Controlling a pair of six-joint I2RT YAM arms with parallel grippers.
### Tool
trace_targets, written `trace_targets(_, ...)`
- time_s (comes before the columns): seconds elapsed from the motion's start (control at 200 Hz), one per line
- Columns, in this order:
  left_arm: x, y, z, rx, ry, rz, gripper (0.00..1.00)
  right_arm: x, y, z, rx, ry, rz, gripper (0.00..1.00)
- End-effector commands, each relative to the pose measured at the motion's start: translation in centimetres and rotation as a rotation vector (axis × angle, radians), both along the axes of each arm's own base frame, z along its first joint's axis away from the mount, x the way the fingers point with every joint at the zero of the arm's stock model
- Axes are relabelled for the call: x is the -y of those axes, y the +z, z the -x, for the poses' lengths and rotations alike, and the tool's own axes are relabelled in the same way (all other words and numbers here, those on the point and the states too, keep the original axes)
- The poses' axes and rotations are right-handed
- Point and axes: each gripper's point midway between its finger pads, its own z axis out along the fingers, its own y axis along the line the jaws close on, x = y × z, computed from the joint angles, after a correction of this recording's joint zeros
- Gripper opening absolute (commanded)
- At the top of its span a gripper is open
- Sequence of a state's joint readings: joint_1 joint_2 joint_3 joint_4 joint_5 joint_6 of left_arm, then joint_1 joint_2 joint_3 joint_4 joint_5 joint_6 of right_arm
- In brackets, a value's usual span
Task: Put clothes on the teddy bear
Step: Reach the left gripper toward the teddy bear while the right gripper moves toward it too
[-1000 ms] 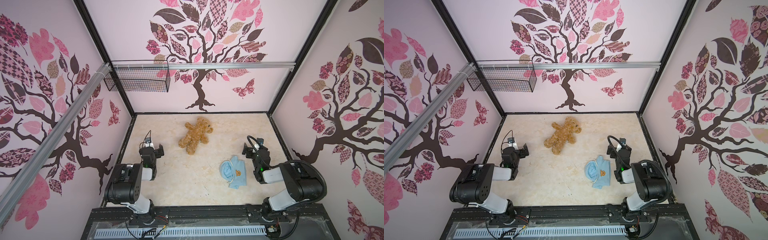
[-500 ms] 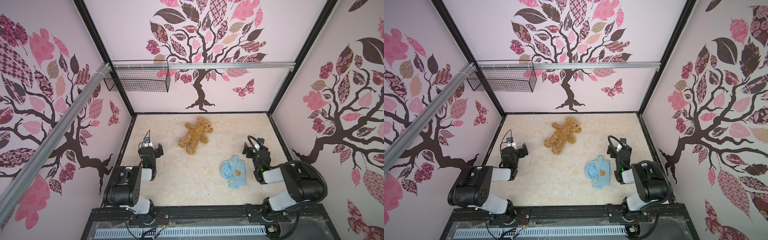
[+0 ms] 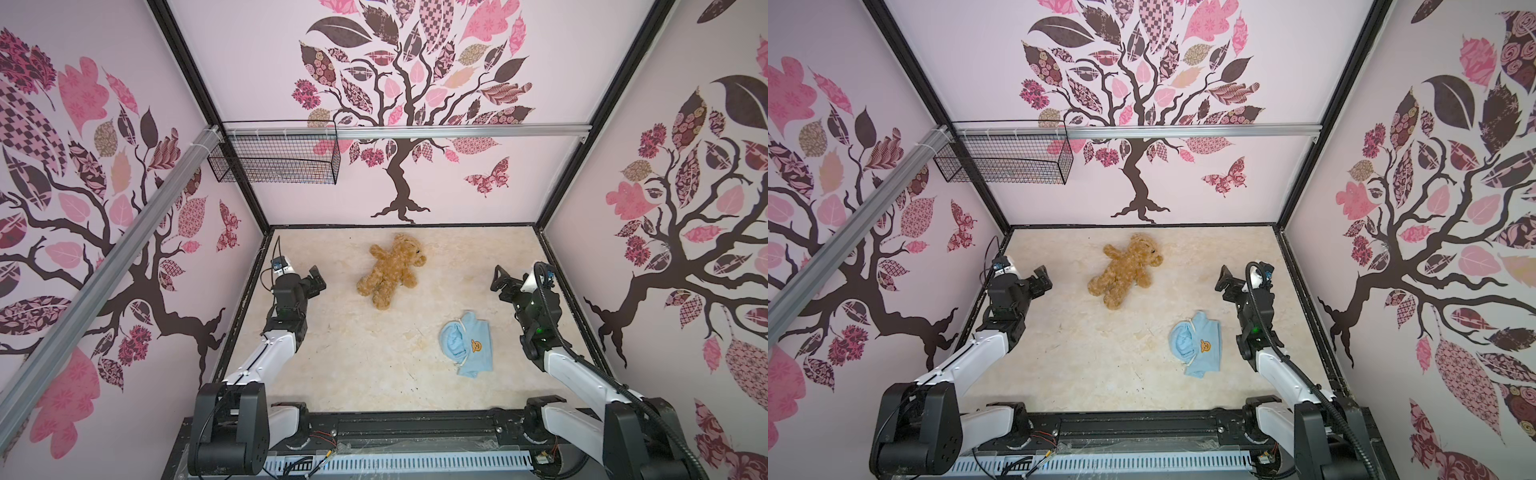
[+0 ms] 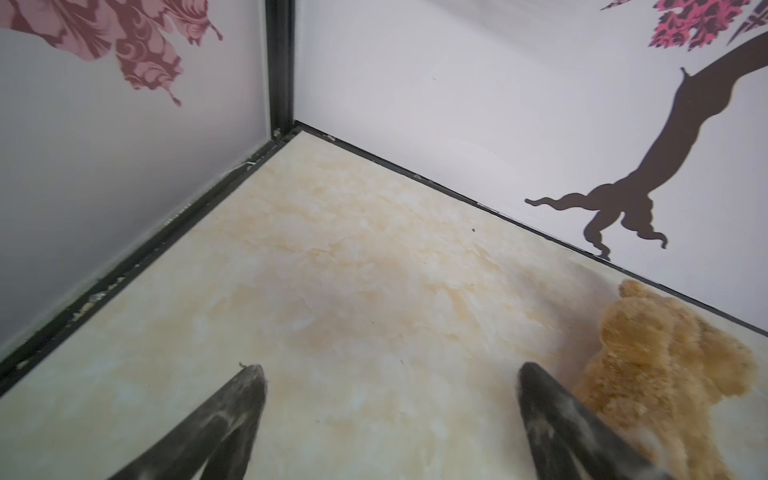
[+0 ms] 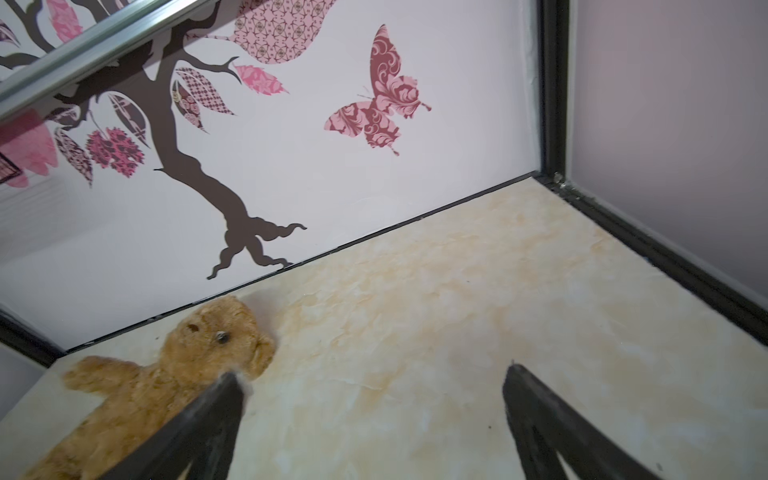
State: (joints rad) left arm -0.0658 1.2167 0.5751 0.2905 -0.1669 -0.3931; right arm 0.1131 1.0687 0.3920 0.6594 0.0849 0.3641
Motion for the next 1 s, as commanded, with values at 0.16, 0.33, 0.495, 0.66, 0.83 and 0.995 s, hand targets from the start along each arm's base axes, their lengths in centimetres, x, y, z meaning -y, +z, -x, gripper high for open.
trace_targets(0.16,8.7,-2.3,-0.4,-0.208,-0.183,0.129,0.97,-10.4,-1.7,1.4,-0.194,0.226,0.043,1.00)
trace_targets(0.33,11.6,-2.1,-2.7,-0.274,-0.311,0.045,0.96,-14.4,-3.4,1.8,-0.304,0.394,-0.047,1.00)
trace_targets(0.495,16.8,-3.1,-5.1,-0.333,-0.538,0.147,0.93,-17.7,-5.0,2.2,-0.377,0.532,-0.034,1.00)
trace_targets(0.66,19.8,-6.1,-7.8,-0.435,-0.650,0.186,0.80,-18.5,-5.5,2.5,-0.386,0.583,-0.014,1.00)
trace_targets(0.83,21.8,-7.6,-7.1,-0.505,-0.717,0.254,0.54,-17.7,-6.4,2.9,-0.419,0.555,0.024,1.00)
trace_targets(0.995,25.3,-7.7,-0.3,-0.502,-0.779,0.314,0.50,-16.8,-7.3,2.9,-0.465,0.517,0.066,1.00)
